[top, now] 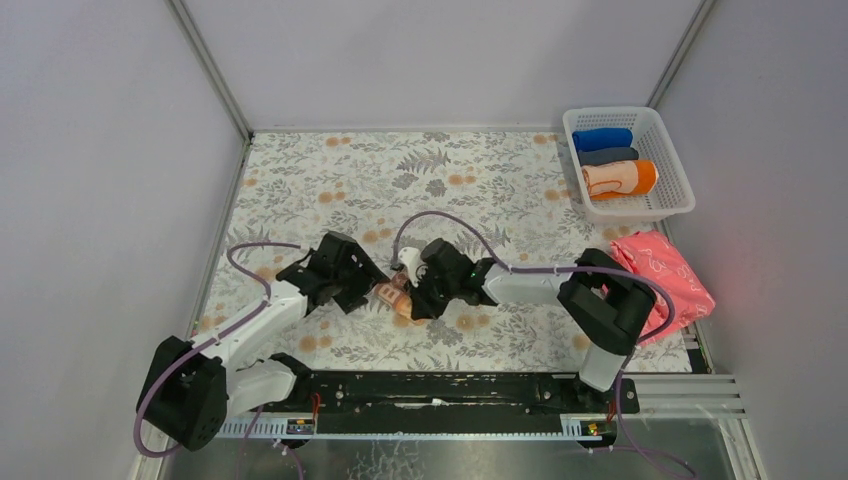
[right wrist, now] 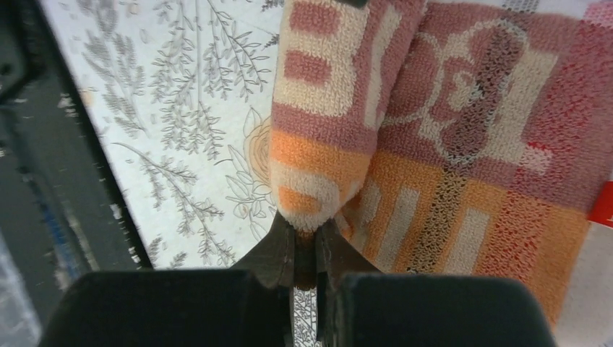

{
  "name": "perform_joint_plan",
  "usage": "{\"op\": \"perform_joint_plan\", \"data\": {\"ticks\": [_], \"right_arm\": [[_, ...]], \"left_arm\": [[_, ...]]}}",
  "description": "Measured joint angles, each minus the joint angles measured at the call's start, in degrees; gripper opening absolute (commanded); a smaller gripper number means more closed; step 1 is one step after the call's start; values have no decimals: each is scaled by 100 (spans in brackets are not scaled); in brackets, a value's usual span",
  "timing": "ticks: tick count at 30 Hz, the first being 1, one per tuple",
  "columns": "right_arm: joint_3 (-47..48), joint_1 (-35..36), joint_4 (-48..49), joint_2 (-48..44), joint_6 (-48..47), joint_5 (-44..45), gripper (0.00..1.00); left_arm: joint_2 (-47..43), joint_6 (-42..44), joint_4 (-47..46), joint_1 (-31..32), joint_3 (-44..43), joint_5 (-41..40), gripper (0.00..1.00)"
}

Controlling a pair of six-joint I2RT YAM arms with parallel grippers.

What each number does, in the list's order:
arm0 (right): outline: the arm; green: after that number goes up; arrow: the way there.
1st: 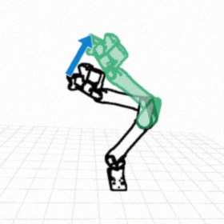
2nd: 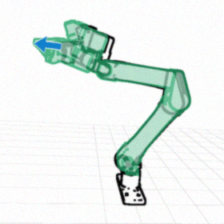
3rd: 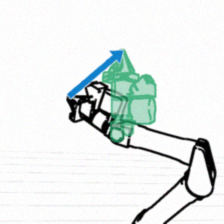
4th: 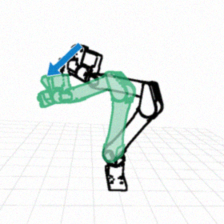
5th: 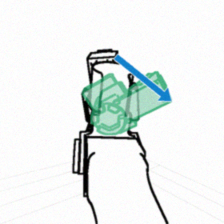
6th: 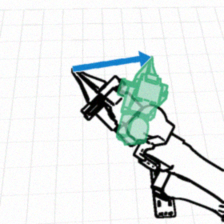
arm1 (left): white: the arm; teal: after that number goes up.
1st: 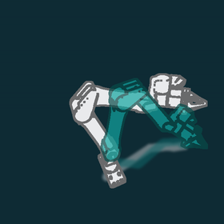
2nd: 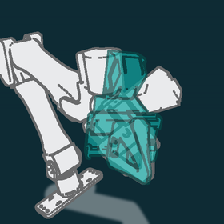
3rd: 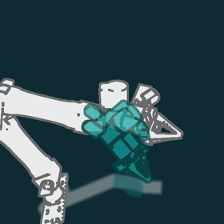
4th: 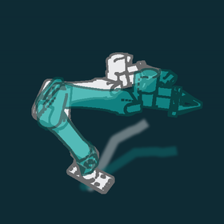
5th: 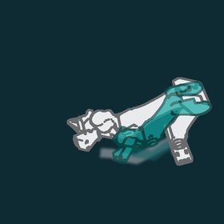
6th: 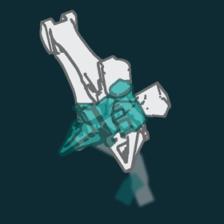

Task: Roll the towels
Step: Roll the towel at the center of the board.

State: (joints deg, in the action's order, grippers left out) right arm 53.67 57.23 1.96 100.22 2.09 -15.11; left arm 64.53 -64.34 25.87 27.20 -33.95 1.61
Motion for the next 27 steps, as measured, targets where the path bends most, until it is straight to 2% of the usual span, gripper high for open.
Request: {"op": "perform_joint_plan", "data": {"ticks": [7,12,20,25,27], "right_arm": [[-337,-931,946,439,855,-2455,0],[-579,-1386,1550,804,1567,-3604,0],[-651,-1790,2253,1394,2592,-4592,0],[-645,-1888,2297,1517,2914,-4765,2],[-619,-1891,2227,1517,2935,-4758,4]], "left_arm": [[-184,-13,-129,0,83,168,73],[-26,-20,-330,4,175,391,72],[525,-17,-721,17,175,669,67],[846,-13,-870,72,175,745,62],[992,-11,-933,103,175,750,57]]}}
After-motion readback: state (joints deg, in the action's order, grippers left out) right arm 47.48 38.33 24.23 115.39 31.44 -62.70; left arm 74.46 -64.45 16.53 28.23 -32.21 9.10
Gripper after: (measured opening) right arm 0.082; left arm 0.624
